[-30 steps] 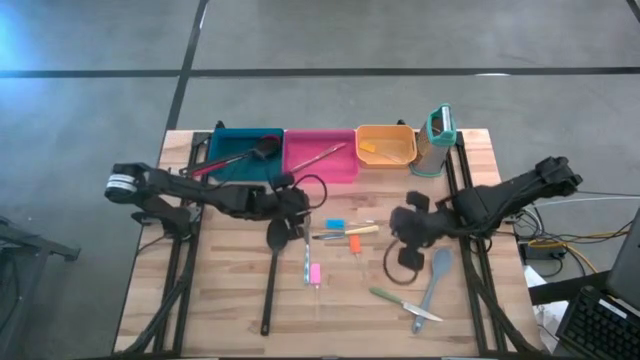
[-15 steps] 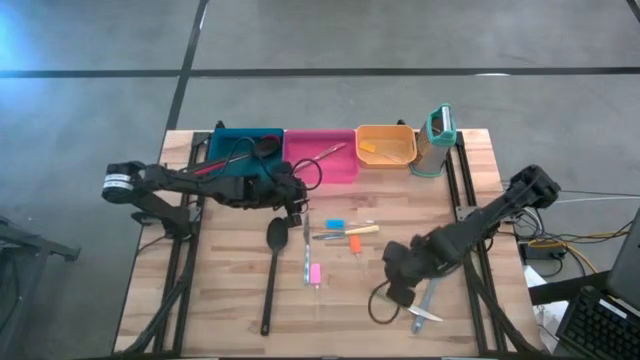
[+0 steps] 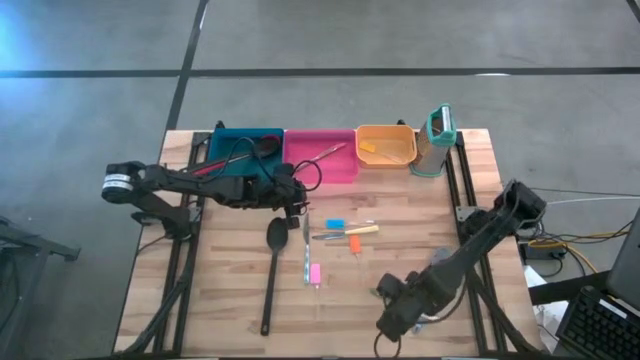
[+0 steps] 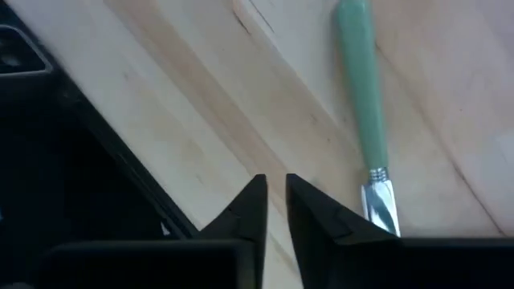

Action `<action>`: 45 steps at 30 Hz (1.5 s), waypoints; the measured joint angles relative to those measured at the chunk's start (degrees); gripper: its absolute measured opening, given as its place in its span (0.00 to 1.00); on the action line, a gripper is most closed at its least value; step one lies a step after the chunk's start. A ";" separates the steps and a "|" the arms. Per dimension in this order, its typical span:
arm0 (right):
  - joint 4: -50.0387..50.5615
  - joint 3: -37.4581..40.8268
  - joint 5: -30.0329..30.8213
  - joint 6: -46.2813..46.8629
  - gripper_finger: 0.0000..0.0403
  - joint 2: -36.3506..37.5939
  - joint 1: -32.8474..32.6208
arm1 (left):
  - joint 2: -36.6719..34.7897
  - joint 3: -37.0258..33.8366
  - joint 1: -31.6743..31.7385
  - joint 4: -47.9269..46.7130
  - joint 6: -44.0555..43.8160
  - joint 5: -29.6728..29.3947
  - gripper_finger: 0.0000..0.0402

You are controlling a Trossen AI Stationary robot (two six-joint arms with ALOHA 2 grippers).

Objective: Pick & Place Kitchen Items
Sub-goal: Put the green knife into the pink bin

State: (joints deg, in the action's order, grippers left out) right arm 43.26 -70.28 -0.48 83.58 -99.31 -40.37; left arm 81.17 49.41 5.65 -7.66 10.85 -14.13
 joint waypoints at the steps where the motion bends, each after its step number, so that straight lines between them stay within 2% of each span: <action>1: -0.17 -0.09 -0.61 -0.19 0.14 -0.65 0.06 | 0.00 0.00 0.02 0.02 0.00 -0.02 0.45; 11: 2.38 -0.10 -2.63 -9.24 0.39 -3.80 2.42 | 0.00 0.00 0.57 0.31 -0.40 -0.04 0.45; 19: 4.91 0.10 -3.02 -13.53 0.46 -5.85 2.89 | 0.00 0.00 0.61 0.42 -0.79 -0.04 0.45; 34: 6.33 0.26 -6.63 -16.71 0.36 -13.02 2.99 | 0.00 0.00 0.61 0.64 -0.79 -0.07 0.45; 38: 6.34 0.30 -8.18 -17.86 0.26 -13.55 3.02 | 0.00 0.00 0.61 0.70 -0.79 -0.08 0.45; 42: 6.27 0.42 -8.22 -18.93 0.11 -12.86 3.17 | 0.00 0.00 0.61 0.72 -0.79 -0.07 0.45; 45: 6.20 0.48 -8.64 -19.49 0.09 -12.17 3.44 | 0.00 0.00 0.61 0.75 -0.79 -0.07 0.45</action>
State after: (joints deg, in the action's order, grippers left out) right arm 49.46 -69.80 -9.13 64.09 -111.47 -36.93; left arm 81.17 49.41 6.26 -6.92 10.07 -14.20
